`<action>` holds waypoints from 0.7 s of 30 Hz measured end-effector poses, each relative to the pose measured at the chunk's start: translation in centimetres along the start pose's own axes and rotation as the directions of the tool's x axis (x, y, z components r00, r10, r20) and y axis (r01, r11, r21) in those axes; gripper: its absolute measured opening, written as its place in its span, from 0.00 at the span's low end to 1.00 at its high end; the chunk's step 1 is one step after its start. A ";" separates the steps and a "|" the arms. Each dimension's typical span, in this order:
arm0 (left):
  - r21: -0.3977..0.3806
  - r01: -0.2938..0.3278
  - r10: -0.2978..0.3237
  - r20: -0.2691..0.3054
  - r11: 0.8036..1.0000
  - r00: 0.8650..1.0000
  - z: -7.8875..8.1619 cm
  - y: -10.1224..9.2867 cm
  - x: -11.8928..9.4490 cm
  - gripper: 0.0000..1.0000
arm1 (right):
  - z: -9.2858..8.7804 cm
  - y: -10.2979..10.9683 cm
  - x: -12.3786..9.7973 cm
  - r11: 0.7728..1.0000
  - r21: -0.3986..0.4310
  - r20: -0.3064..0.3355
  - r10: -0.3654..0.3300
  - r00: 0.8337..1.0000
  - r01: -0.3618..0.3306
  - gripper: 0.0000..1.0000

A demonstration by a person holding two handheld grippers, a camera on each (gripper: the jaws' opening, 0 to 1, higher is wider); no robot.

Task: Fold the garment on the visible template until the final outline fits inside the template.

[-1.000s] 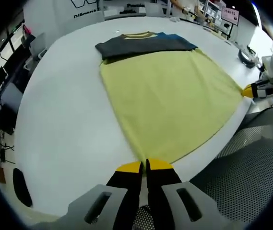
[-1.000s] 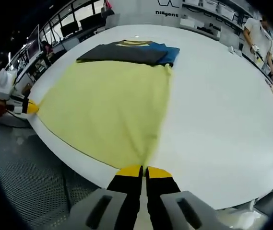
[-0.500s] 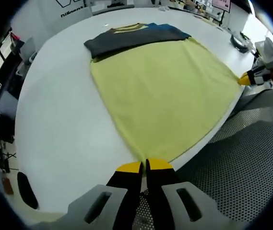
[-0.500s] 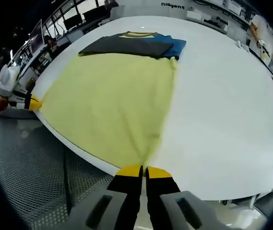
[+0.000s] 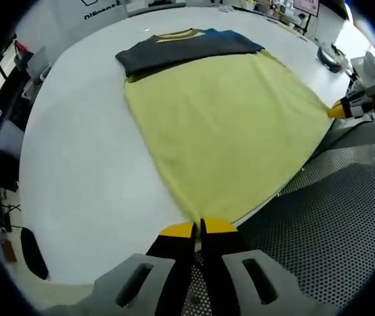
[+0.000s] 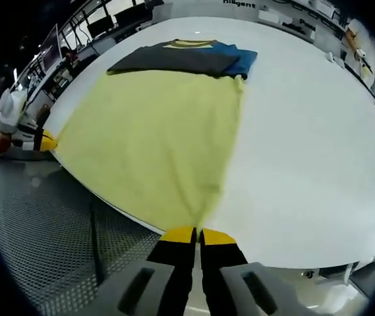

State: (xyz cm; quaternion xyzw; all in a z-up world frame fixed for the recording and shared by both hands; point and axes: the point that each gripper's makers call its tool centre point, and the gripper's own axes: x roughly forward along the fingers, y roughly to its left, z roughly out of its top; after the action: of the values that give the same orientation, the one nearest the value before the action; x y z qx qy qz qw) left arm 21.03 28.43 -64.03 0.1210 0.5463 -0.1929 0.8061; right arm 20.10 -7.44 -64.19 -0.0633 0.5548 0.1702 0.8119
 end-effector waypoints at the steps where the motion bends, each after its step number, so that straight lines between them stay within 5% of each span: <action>1: -0.006 0.000 0.000 0.004 1.000 1.000 0.0 0.0 0.0 0.07 | 0.1 0.0 -0.1 1.000 0.005 0.005 0.001 1.000 -0.001 0.00; 11: -0.073 0.008 -0.005 0.039 0.997 0.999 1.0 0.1 -1.3 0.07 | 2.1 0.1 -1.8 0.999 0.041 0.088 0.011 0.996 -0.015 0.00; 21: -0.177 -0.007 0.032 0.138 0.984 0.990 4.1 1.6 -2.3 0.07 | 4.6 -0.5 -3.1 0.998 0.061 0.160 0.017 0.987 -0.027 0.00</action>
State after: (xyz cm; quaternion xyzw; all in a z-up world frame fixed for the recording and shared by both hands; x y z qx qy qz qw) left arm 24.45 28.57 -60.41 0.0407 0.5020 -0.1439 0.8518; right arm 23.26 -7.21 -59.63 -0.0178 0.4940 0.1663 0.8532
